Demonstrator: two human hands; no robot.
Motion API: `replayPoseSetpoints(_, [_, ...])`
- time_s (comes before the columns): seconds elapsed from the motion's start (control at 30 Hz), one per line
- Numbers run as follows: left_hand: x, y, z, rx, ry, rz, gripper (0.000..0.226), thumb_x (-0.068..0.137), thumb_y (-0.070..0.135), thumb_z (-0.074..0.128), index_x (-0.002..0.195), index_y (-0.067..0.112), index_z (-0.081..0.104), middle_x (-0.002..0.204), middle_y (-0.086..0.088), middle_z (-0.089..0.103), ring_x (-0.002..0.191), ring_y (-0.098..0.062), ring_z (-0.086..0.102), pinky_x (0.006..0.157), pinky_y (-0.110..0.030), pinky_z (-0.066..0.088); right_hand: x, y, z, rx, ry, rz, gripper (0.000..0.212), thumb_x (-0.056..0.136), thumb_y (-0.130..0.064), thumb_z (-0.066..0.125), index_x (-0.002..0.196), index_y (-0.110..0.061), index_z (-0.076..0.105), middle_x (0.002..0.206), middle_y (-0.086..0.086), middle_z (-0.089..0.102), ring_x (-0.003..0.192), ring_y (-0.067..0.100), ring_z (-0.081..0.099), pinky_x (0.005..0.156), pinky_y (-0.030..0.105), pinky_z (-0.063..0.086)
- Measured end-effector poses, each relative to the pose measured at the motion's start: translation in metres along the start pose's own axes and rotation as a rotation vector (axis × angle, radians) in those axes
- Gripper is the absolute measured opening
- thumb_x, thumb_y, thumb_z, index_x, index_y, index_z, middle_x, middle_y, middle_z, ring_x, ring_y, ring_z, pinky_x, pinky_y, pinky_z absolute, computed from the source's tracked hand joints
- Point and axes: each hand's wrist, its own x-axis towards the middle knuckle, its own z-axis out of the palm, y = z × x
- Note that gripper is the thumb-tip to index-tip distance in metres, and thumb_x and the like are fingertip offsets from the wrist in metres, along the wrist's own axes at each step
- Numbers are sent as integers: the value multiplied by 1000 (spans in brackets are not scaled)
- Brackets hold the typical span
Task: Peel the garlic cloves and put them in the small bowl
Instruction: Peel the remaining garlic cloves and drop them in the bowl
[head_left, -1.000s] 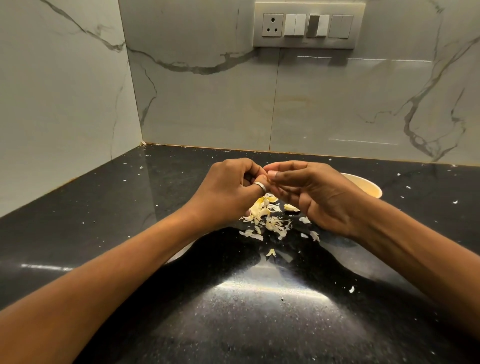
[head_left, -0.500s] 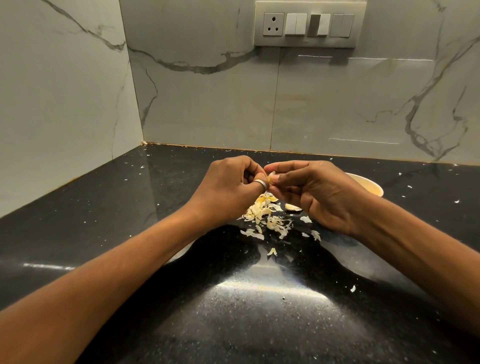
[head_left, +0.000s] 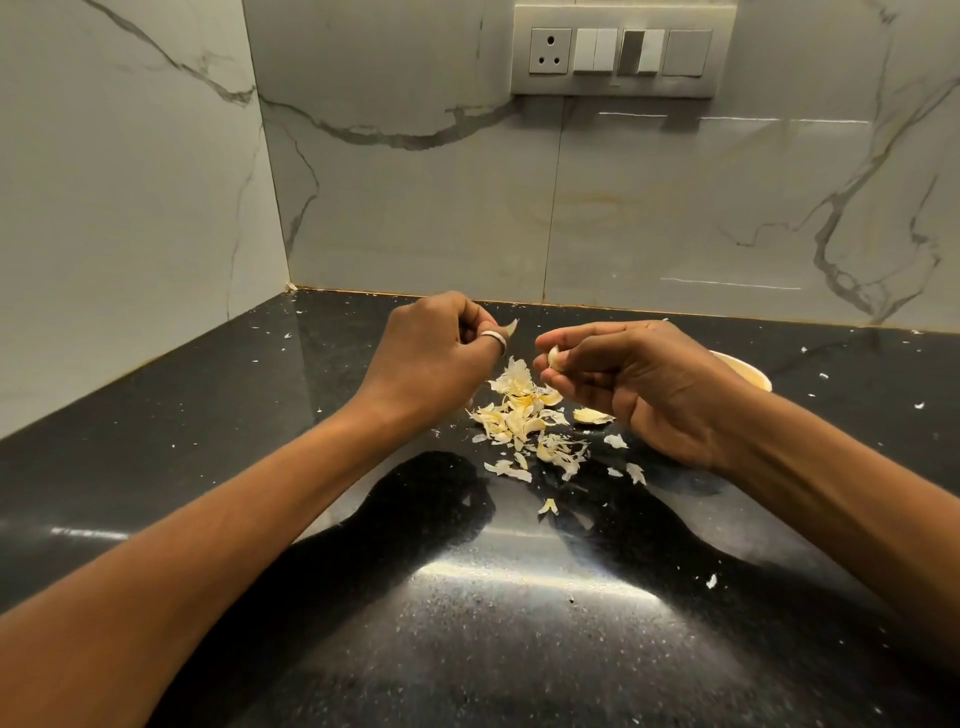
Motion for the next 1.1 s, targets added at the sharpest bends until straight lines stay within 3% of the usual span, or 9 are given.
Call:
replayPoseSetpoints(0.1, [-2, 0, 2, 18, -9, 18, 8, 92, 21, 68, 87, 16, 71, 70, 9, 64, 59, -5, 62, 64, -37, 61, 0, -1, -1, 9, -3, 1, 27, 92, 14, 53, 112, 6, 69, 100, 22, 72, 90, 24, 69, 74, 22, 61])
replayPoseSetpoints(0.27, [-4, -2, 5, 15, -35, 90, 9, 83, 21, 78, 88, 21, 71, 73, 15, 64, 65, 7, 60, 60, -10, 50, 1, 1, 0, 39, 9, 9, 26, 90, 16, 55, 109, 6, 70, 102, 24, 72, 85, 24, 73, 69, 21, 61])
replayPoseSetpoints(0.53, [-7, 0, 9, 15, -83, 250, 13, 88, 30, 76, 97, 20, 79, 70, 27, 60, 64, 12, 60, 60, -4, 42, 3, 2, -2, 41, 0, -8, 24, 89, 14, 59, 110, 9, 69, 99, 22, 74, 78, 20, 74, 68, 22, 62])
replayPoseSetpoints(0.63, [-6, -4, 9, 57, -67, 273, 14, 89, 30, 75, 98, 21, 80, 72, 27, 59, 66, 10, 62, 63, -7, 46, 5, 5, -2, 29, -8, -15, 22, 88, 14, 60, 108, 9, 69, 98, 23, 74, 79, 20, 74, 66, 22, 61])
replayPoseSetpoints(0.8, [-7, -5, 13, 97, -56, 235, 28, 85, 46, 63, 97, 26, 79, 77, 17, 69, 67, 1, 63, 64, -32, 57, 9, 9, -3, 29, -13, -21, 20, 87, 13, 62, 105, 8, 71, 98, 23, 75, 83, 22, 75, 71, 23, 62])
replayPoseSetpoints(1.0, [-8, -5, 15, 172, -35, 250, 26, 85, 45, 60, 91, 25, 76, 70, 18, 59, 63, -4, 54, 60, -29, 50, 12, 13, -4, -27, -16, -50, 24, 85, 16, 62, 104, 6, 73, 105, 24, 73, 91, 25, 75, 72, 24, 60])
replayPoseSetpoints(1.1, [-9, -4, 15, 203, -29, 246, 22, 83, 42, 60, 85, 25, 73, 70, 16, 59, 66, -9, 58, 62, -34, 54, 10, 14, -4, -65, -24, -55, 25, 85, 15, 62, 105, 5, 73, 104, 23, 74, 87, 23, 75, 69, 22, 59])
